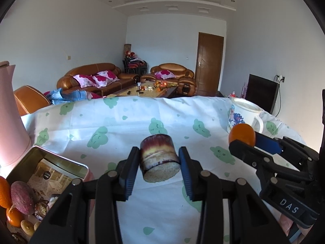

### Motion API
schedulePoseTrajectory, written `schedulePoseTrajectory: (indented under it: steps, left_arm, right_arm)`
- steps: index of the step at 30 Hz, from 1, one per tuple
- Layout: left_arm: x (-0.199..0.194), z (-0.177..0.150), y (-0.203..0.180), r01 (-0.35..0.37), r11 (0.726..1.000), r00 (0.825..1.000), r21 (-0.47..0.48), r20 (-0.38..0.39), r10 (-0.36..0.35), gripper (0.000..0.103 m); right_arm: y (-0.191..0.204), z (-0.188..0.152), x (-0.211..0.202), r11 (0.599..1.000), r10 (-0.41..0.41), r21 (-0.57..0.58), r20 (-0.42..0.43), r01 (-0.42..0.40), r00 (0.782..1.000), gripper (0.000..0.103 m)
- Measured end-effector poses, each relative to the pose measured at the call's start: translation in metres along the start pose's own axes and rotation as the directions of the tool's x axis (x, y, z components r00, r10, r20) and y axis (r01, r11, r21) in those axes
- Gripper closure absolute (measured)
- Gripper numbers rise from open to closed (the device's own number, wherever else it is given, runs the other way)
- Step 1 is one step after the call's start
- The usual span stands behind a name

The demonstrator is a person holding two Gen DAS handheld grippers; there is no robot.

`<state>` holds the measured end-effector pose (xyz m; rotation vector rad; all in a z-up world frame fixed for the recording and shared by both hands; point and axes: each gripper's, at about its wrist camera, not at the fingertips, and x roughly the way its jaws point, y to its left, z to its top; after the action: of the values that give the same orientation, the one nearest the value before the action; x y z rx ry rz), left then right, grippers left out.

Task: Organize fruits
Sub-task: 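Lift the yam slice with the left gripper while the right lifts the orange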

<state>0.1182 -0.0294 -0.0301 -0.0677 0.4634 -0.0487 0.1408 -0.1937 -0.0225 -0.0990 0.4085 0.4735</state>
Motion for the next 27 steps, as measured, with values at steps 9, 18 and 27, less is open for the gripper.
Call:
schedulePoseTrajectory:
  steps: [9,18,27]
  left_arm:
    - [-0.013,-0.002,-0.008,-0.032,0.998,0.998,0.052,0.052,0.029,0.062]
    - [-0.021,-0.004,-0.007,-0.033,0.999,0.998,0.038,0.056,0.031,0.062]
    - [-0.026,-0.008,-0.002,-0.024,0.999,0.999,0.029,0.028,0.023,0.062]
  right_arm:
    - [0.003,-0.001,-0.006,1.0,-0.012,-0.013,0.033,0.013,0.999,0.063]
    - [0.009,-0.003,-0.015,1.0,-0.005,-0.03,0.063,0.007,0.998,0.063]
    - [0.016,-0.003,-0.016,0.999,0.03,-0.041,0.067,-0.028,0.997,0.063]
